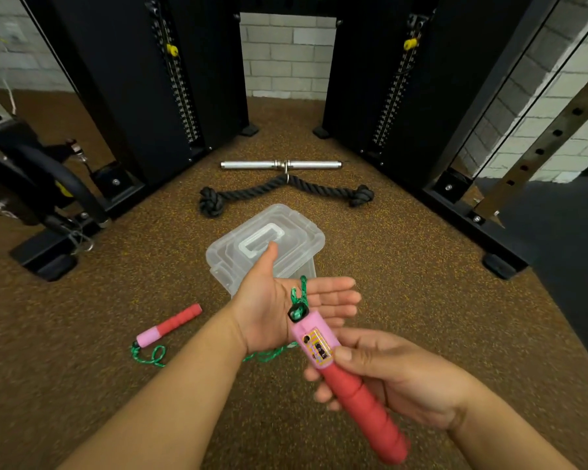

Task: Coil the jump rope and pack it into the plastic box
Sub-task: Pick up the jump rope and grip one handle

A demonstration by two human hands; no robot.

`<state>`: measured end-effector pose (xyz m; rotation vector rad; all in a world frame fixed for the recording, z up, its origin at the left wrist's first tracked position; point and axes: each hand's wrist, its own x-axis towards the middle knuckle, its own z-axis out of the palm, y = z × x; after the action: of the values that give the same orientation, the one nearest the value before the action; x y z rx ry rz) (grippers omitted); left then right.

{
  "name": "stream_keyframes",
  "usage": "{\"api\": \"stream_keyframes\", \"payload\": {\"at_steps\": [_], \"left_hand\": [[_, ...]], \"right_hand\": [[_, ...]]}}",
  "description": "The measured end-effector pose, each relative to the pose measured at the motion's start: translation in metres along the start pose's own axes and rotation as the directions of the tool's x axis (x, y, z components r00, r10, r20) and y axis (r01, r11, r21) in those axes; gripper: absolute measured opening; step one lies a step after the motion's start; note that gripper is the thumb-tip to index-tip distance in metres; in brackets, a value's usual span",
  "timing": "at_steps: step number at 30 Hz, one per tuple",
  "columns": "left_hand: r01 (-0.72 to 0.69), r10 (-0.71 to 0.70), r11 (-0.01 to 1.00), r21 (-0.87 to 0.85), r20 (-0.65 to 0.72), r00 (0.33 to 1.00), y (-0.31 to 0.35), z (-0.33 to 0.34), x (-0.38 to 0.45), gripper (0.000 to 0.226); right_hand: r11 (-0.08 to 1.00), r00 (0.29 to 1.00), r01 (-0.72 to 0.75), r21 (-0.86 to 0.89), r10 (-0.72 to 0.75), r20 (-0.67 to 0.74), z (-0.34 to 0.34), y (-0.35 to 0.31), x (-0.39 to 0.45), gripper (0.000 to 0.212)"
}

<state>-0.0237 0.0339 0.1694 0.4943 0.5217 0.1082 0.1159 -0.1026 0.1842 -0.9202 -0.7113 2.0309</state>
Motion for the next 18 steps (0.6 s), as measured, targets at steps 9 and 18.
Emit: {"api": "stream_keyframes", "payload": {"at_steps": [9,18], "left_hand": [[-0.036,0.036,0.999,-0.012,0.005,0.999,0.004,0.002,-0.003,0.090],[0.000,0.005,0.995,0.096,-0.052,0.999,0.002,0.007,-0.008,0.052]], "right_hand": [[0.983,0.992,-0.121,-0.141,0.122,0.000,-0.006,0.018,0.016,0.036],[0.900,0.992,-0.120,-0.419,0.095,-0.079,-0.013,0.033,0.027,0.037]]}}
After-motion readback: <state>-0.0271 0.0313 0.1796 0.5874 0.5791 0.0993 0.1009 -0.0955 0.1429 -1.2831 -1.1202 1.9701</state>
